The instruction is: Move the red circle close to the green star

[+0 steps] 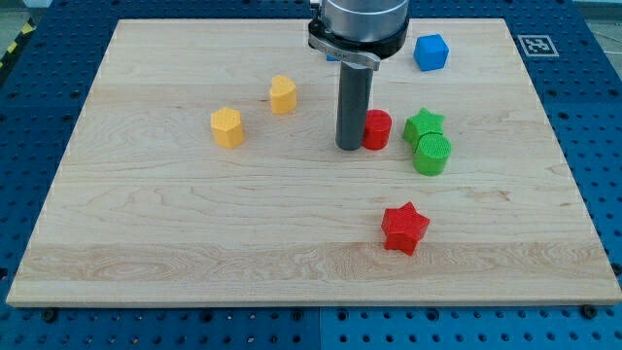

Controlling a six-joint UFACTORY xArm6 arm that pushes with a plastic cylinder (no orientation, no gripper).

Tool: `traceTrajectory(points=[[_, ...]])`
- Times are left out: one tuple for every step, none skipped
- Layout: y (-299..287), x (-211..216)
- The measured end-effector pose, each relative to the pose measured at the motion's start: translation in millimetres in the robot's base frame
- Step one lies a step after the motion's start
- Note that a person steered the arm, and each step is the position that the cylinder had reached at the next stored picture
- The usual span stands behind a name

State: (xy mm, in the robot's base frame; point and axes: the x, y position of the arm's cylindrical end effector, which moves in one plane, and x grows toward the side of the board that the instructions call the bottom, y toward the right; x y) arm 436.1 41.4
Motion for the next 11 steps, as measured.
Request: traceTrajectory(points=[[0, 0], [-18, -1], [-21, -3], [-21, -15], [-19, -25], [2, -25], [4, -25], [4, -25], [4, -25], [7, -24], [16, -17]])
